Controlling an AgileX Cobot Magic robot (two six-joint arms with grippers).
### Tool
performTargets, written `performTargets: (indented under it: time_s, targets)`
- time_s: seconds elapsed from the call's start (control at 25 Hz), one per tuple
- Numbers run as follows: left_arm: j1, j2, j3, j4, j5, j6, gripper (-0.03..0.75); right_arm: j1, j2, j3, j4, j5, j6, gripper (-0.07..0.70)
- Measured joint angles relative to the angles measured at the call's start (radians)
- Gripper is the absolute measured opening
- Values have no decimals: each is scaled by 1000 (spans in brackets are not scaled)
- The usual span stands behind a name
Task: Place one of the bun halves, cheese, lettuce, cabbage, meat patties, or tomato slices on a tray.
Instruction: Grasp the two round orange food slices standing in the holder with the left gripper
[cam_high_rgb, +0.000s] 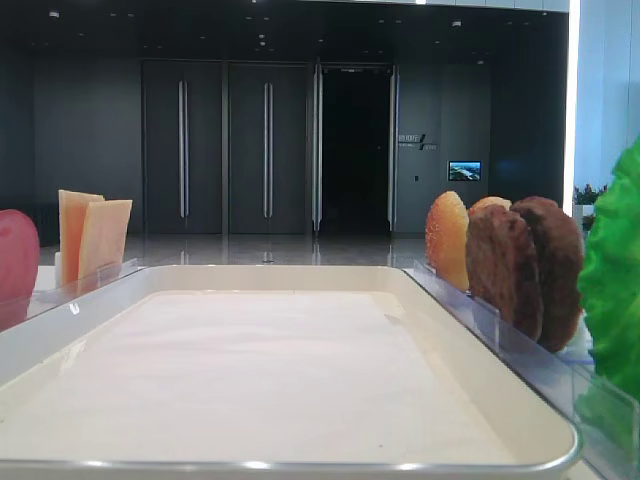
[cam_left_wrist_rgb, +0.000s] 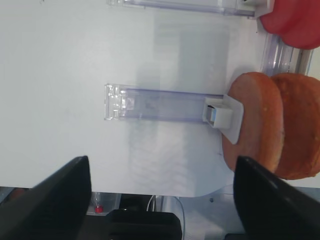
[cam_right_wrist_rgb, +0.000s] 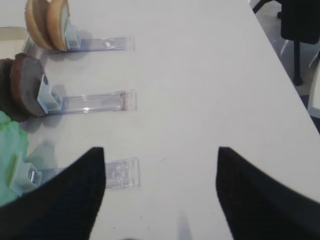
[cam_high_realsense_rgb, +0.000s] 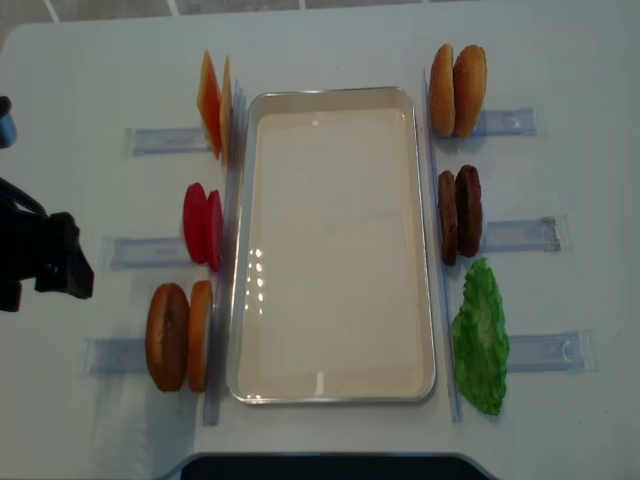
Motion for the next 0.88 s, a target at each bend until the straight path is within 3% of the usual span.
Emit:
performTargets:
  time_s: [0.56, 0.76, 0.88]
  targets:
    - [-9, 0, 0, -10, 0, -133, 692, 0, 0, 0, 0, 0, 0, 480]
    - [-107, 0, 0, -15, -1, -207, 692, 0, 0, 0, 0, 0, 0, 480]
    - [-206, 0, 0, -16, -24, -263, 692, 0, 0, 0, 0, 0, 0, 480]
